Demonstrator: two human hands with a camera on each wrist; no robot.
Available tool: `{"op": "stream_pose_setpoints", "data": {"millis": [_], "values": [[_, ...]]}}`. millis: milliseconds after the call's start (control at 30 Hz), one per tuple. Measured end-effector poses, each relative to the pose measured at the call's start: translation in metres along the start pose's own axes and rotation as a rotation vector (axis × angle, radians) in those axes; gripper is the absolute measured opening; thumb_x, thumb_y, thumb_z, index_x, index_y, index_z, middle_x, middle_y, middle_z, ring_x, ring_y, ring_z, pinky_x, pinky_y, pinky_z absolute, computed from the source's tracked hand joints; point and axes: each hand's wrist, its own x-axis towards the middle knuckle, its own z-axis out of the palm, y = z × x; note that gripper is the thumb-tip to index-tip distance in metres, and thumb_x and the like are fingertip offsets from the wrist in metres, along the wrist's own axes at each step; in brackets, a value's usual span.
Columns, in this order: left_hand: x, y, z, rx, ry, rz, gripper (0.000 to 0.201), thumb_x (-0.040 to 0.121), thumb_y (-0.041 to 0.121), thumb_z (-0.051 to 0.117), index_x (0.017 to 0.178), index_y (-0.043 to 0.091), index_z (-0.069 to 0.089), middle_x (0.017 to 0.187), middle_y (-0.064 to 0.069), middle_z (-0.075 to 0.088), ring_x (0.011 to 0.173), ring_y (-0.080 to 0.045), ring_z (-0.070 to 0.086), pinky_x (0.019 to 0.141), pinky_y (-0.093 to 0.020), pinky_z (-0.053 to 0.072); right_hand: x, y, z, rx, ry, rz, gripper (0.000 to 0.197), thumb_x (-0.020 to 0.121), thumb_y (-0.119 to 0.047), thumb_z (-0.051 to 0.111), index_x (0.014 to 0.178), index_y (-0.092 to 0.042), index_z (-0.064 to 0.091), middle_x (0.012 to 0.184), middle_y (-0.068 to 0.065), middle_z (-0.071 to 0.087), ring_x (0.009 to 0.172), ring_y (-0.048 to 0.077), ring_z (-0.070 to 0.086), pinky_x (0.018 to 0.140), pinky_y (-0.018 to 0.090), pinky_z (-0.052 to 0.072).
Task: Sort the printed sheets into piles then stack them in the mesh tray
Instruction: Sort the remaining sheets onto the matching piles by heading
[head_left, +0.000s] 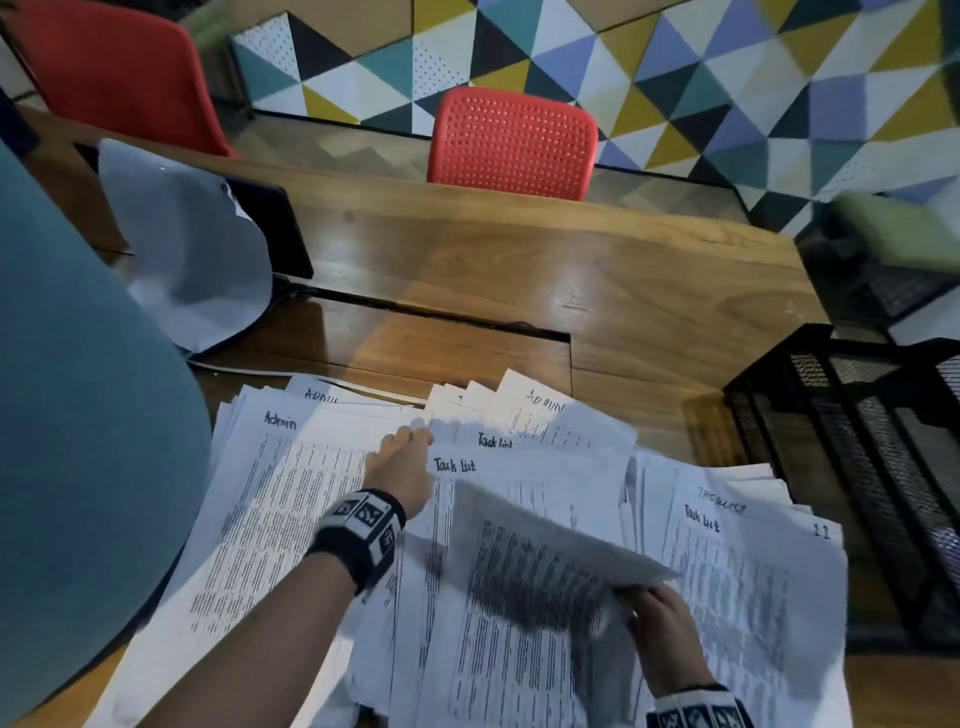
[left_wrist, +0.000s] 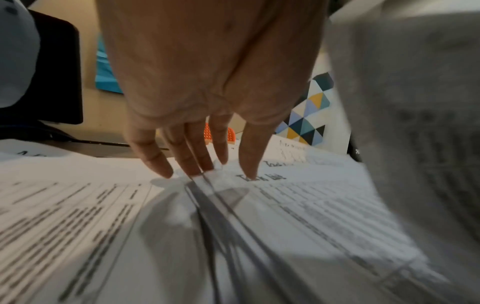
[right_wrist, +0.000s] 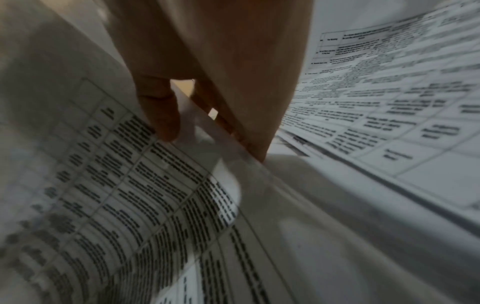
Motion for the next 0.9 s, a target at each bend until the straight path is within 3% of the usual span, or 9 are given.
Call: {"op": "stream_pose_setpoints", "data": {"millis": [100, 200, 400, 533, 600, 633, 700, 800, 900], "values": [[0.006, -0.002, 0.001, 0.003, -0.004, 0.034, 0.034, 0.09, 0.016, 0.065, 0.12, 0.022, 0.051, 0.122, 0.003, 0.056, 0.114, -0.017, 0.051, 0.106, -0.041, 0.037, -0.004, 0.0, 0.001, -0.018, -0.057, -0.047, 0.005, 0.078, 0.005, 0.065, 0.079, 0.009, 0.064, 0.068, 0.02, 0.068, 0.061, 0.014, 0.069, 0.057, 0.022, 0.053], [0.001, 0.004, 0.0, -0.198, 0.117, 0.101, 0.019, 0.09, 0.003, 0.059, 0.097, 0.02, 0.059, 0.096, 0.001, 0.064, 0.09, -0.017, 0.057, 0.077, -0.027, 0.045, -0.005, -0.001, 0.0, -0.139, -0.153, -0.084, 0.04, 0.062, -0.02, 0.088, 0.092, 0.001, 0.071, 0.085, 0.016, 0.075, 0.081, 0.029, 0.072, 0.074, 0.04, 0.055], [-0.009, 0.004, 0.0, -0.386, 0.131, 0.38, 0.006, 0.086, 0.0, 0.067, 0.086, 0.006, 0.07, 0.084, -0.007, 0.07, 0.078, -0.023, 0.063, 0.072, -0.037, 0.053, -0.002, -0.012, -0.004, -0.101, -0.103, -0.113, 0.023, 0.073, -0.013, 0.073, 0.093, -0.001, 0.074, 0.089, 0.014, 0.076, 0.086, 0.031, 0.071, 0.075, 0.041, 0.053], [-0.013, 0.009, -0.01, -0.125, 0.314, 0.525, 0.021, 0.089, 0.03, 0.055, 0.078, 0.019, 0.069, 0.105, 0.005, 0.065, 0.097, -0.014, 0.052, 0.081, -0.035, 0.037, 0.01, -0.011, -0.013, -0.059, -0.086, -0.104, 0.025, 0.05, -0.015, 0.079, 0.07, 0.0, 0.074, 0.071, 0.015, 0.072, 0.07, 0.028, 0.068, 0.068, 0.035, 0.05], [-0.016, 0.016, -0.017, -0.049, 0.388, 0.558, 0.032, 0.09, 0.043, 0.052, 0.081, 0.024, 0.076, 0.129, 0.007, 0.061, 0.117, -0.013, 0.048, 0.097, -0.036, 0.031, 0.012, -0.012, -0.014, -0.031, -0.118, -0.113, 0.014, 0.065, -0.005, 0.072, 0.077, -0.006, 0.076, 0.082, 0.006, 0.075, 0.077, 0.016, 0.069, 0.076, 0.036, 0.047], [-0.019, 0.02, -0.019, -0.096, 0.384, 0.568, 0.033, 0.091, 0.044, 0.052, 0.086, 0.024, 0.079, 0.135, 0.008, 0.059, 0.123, -0.011, 0.047, 0.104, -0.036, 0.029, 0.015, -0.01, -0.015, -0.019, -0.159, -0.127, 0.026, 0.07, 0.0, 0.068, 0.093, -0.009, 0.076, 0.098, 0.003, 0.075, 0.091, 0.013, 0.069, 0.082, 0.035, 0.046], [-0.029, 0.029, -0.021, -0.393, 0.219, 0.501, 0.027, 0.094, 0.035, 0.058, 0.093, 0.017, 0.078, 0.127, 0.008, 0.065, 0.119, -0.005, 0.055, 0.11, -0.036, 0.035, 0.017, -0.012, -0.013, -0.024, -0.194, -0.137, 0.048, 0.065, -0.007, 0.07, 0.113, -0.007, 0.068, 0.11, 0.0, 0.071, 0.106, 0.014, 0.064, 0.089, 0.031, 0.044], [-0.046, 0.042, -0.028, -0.82, -0.163, 0.302, 0.018, 0.093, 0.022, 0.064, 0.094, 0.01, 0.077, 0.092, 0.003, 0.076, 0.091, -0.009, 0.069, 0.088, -0.03, 0.054, 0.019, -0.015, -0.007, -0.073, -0.203, -0.157, 0.043, 0.053, -0.033, 0.081, 0.075, 0.0, 0.063, 0.079, 0.013, 0.067, 0.082, 0.024, 0.062, 0.077, 0.036, 0.045], [-0.055, 0.041, -0.032, -0.767, -0.311, 0.351, 0.018, 0.092, 0.029, 0.066, 0.087, 0.016, 0.076, 0.077, 0.006, 0.071, 0.072, -0.004, 0.062, 0.071, -0.019, 0.047, 0.024, -0.012, -0.006, -0.05, -0.159, -0.169, 0.066, 0.04, -0.041, 0.087, 0.07, 0.01, 0.059, 0.075, 0.015, 0.068, 0.075, 0.022, 0.064, 0.071, 0.029, 0.052]]}}
